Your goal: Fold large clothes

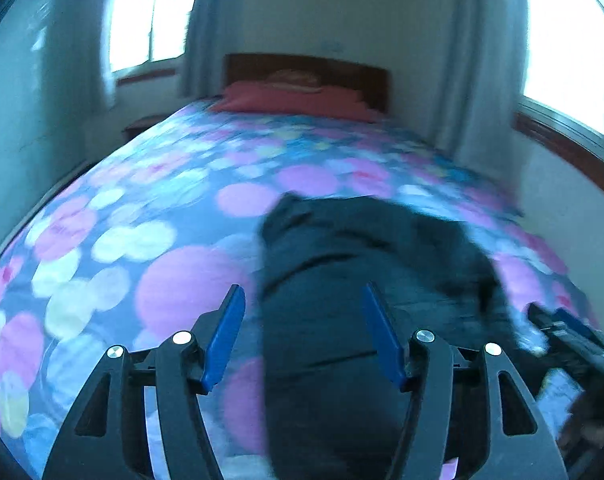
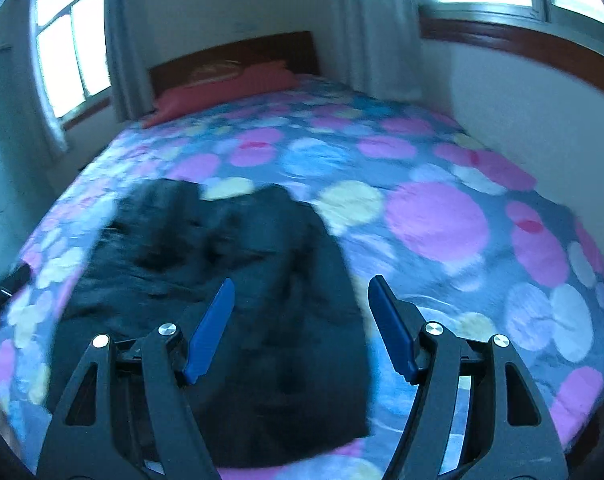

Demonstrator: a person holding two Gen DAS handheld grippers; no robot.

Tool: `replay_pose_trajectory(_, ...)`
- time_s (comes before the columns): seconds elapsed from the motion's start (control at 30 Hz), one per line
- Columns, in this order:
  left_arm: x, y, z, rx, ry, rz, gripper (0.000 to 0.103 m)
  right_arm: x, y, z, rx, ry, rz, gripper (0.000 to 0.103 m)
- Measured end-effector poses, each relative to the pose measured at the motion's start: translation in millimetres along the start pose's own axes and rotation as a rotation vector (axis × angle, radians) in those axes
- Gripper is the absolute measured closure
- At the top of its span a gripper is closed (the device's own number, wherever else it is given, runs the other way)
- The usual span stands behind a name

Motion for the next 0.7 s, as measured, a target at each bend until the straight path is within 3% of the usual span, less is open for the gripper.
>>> replay_pose_trajectory(0.13, -11.5, 40.6, -3.7, 0.038, 0.018, 0.079, 0.043, 2.8, 33.4, 2.6, 0.060, 0.019, 0.036, 0.033)
replay_pose_trajectory(0.33, -26.0, 54.9, -12.5, 0.037, 0.051, 0.082, 0.043, 7.1, 67.4, 7.9, 0.070, 0.013, 0.101, 0.031)
replay_pose_trajectory(0.37, -27.9, 56.4, -13.1, 0.035, 0.052, 0.085, 0.043, 6.4, 71.2, 5.1, 0.066, 0.023, 0.113, 0.027)
replay_pose_trajectory(0.6, -32.3, 63.1, -17.1, 0.024, 0.061, 0.104, 0.043, -19.2, 80.0, -40.3, 0.046, 0.174, 0.162, 0.027)
replay_pose_trajectory(0.63, -33.5, 64.3, -17.9, 0.026, 0.063, 0.105, 0.043, -24.0, 80.1, -44.6, 0.064, 0.195, 0.153, 0.034)
replay_pose_trajectory(0.7, -36.1, 65.3, -20.3, 0.022, 0.072, 0.110, 0.043, -31.8, 84.4, -48.6, 0.141, 0.241, 0.133, 0.063)
Point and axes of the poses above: each gripper's, at about its wrist camera, not at the fingertips, and z roughly against the way its jaws point, y to its left, x to its top, the point moved 7 cm from there along -z, roughly the way its jaws point, and after that the axes turned 15 degrees about -x, right-handed, at the moved point
